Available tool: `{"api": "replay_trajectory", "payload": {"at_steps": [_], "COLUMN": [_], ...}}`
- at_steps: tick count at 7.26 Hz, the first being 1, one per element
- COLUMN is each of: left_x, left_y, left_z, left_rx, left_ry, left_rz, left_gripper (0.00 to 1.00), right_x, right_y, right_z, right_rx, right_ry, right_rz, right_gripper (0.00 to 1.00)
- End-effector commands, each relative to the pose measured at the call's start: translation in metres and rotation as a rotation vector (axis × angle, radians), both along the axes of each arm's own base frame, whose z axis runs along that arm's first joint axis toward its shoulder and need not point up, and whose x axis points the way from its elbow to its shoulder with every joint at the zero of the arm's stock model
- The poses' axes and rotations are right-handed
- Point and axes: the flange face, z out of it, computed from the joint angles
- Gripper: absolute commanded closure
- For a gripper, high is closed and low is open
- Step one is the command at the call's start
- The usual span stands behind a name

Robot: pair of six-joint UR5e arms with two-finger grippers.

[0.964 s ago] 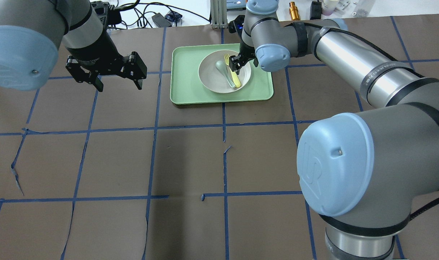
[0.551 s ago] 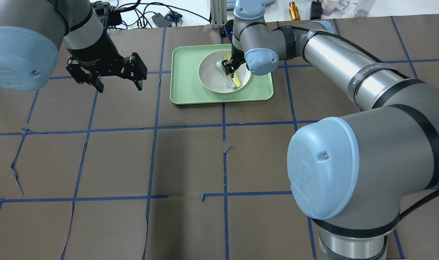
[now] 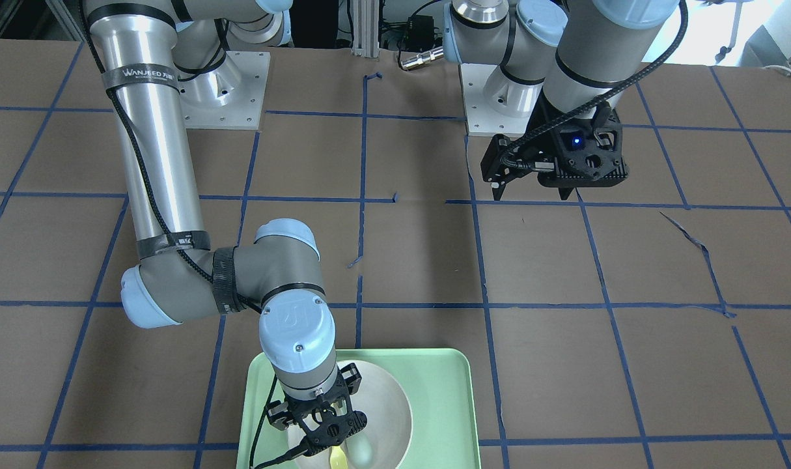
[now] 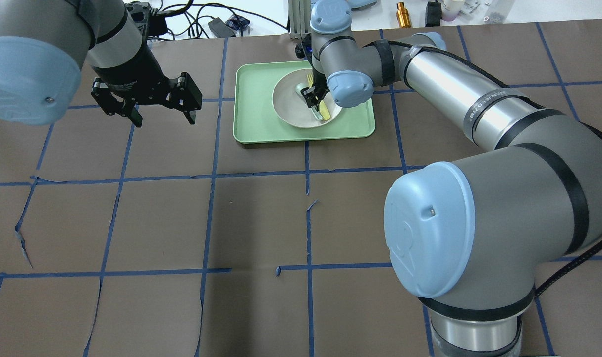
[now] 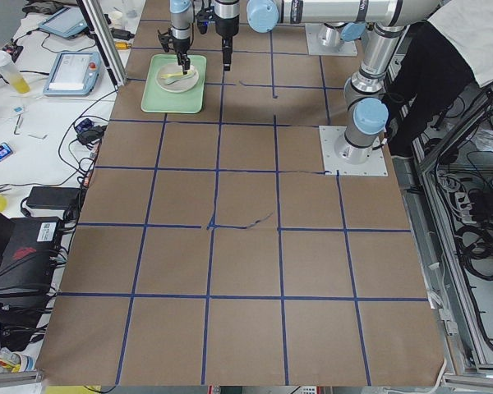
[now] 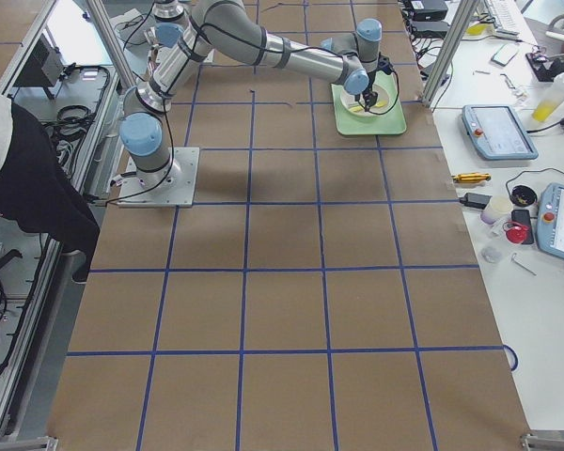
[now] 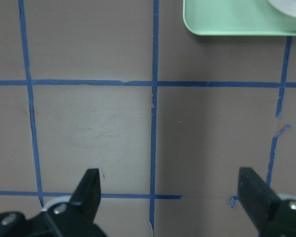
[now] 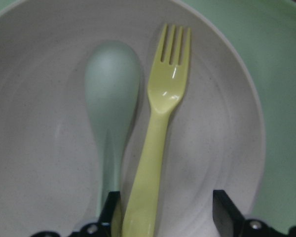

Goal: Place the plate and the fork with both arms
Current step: 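Lower the right gripper and grasp the yellow fork's handle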

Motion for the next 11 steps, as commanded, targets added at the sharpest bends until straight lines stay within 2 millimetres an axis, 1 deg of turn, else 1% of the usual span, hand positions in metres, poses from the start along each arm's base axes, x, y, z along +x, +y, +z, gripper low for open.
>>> {"api": "replay_trajectory", "payload": {"at_steps": [1,2,3,6,9,10,11], "left_x": [0.000,0.000,0.000,0.000,0.000,0.000,0.000], "left_y": [-0.001,-0.001,-0.001,-0.001,-0.001,-0.001,-0.001], "left_z": [0.000,0.000,0.000,0.000,-0.002,-0.002,-0.002], "left_rx": [0.001,0.001,0.001,0.001,0.004,0.004,0.004], "left_ry": [0.000,0.000,0.000,0.000,0.000,0.000,0.000], "left_rz": [0.000,0.001,0.000,0.001,0.000,0.001,0.000], "left_gripper": [0.00,0.00,0.00,0.00,0.00,0.00,0.00], "right_x": [0.000,0.000,0.000,0.001,0.004,0.010,0.010], "right_y": [-0.001,0.000,0.001,0.002,0.003,0.005,0.006], "right_z": [0.003,0.002,-0.002,-0.008,-0.006,-0.007,-0.010], "right_rx": [-0.007,-0.004,0.005,0.015,0.013,0.014,0.018], "right_ry": [0.005,0.000,-0.001,-0.009,-0.017,-0.015,-0.013], "right_rz": [-0.006,-0.011,-0.012,-0.020,-0.036,-0.032,-0.031], "right_gripper": [0.33,0.38,0.40,0.40,0.41,0.48,0.57]}}
